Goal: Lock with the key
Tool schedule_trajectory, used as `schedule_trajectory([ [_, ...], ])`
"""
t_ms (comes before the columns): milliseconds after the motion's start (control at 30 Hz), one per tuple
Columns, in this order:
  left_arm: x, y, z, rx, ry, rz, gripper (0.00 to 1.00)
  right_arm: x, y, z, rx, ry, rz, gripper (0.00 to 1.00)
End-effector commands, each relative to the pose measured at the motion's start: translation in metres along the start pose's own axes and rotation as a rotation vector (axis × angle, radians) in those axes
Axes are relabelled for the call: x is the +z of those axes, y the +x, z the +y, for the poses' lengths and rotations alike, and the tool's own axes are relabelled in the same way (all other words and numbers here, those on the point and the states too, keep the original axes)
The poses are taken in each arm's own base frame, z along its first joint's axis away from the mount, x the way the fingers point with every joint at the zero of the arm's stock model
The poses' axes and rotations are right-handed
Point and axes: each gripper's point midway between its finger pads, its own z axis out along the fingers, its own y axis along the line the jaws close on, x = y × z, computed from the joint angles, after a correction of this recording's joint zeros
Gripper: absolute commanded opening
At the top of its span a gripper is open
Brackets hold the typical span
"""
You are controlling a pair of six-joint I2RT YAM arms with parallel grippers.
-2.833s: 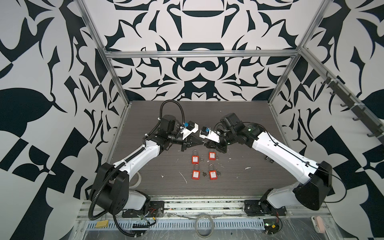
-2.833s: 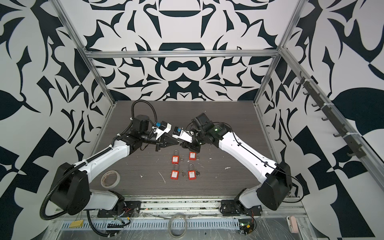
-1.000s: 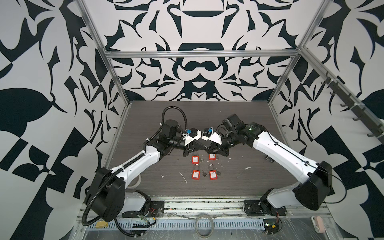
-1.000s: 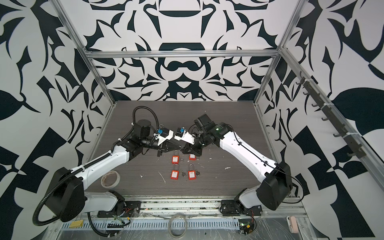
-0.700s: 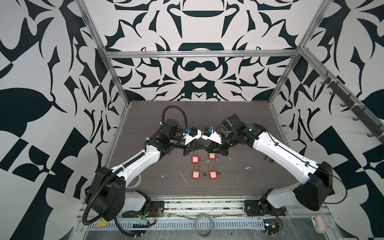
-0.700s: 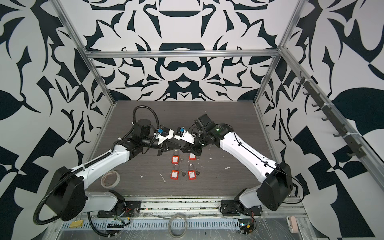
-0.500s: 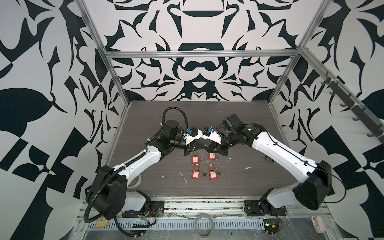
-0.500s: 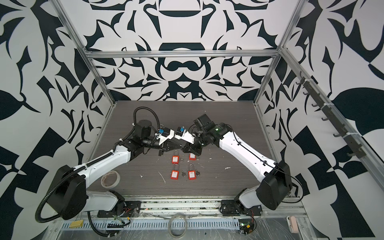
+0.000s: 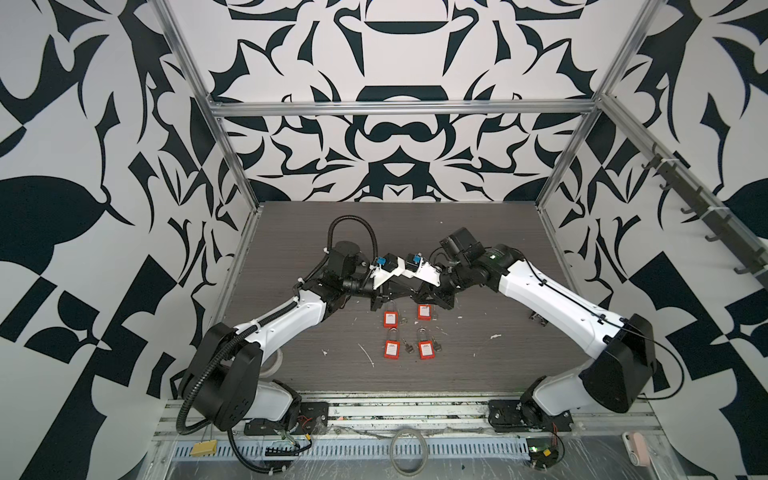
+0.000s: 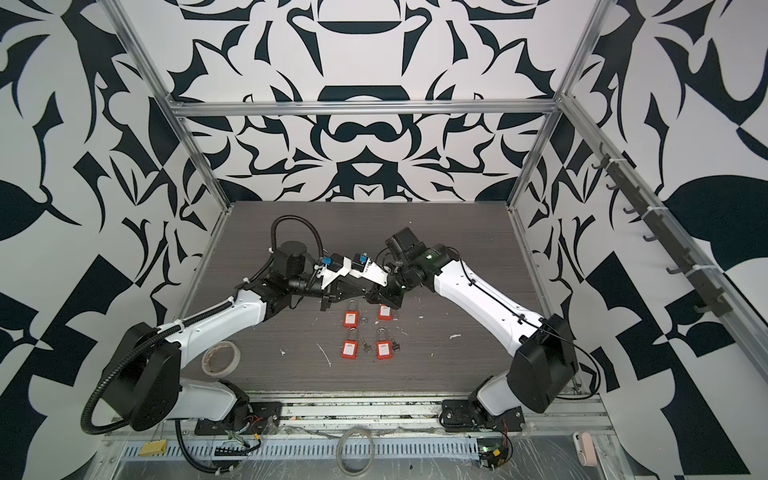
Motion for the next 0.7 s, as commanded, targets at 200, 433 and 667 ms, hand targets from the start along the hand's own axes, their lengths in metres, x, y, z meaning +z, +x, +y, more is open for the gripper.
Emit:
schedule_trajectory([
  [200, 0.02, 0.021, -0.059, -0.104, 0.228, 0.037, 0.0, -0.061, -0.152, -0.006, -0.351, 0.134, -0.551, 0.0],
  [433, 0.023, 0.023, -0.059, -0.123, 0.286, 0.053, 0.0, -0.071, -0.141, -0.004, -0.399, 0.203, -0.518, 0.0],
  [667, 0.029, 0.024, -0.054, -0.144, 0.305, 0.036, 0.0, -0.076, -0.146, -0.001, -0.48, 0.217, -0.54, 0.0],
])
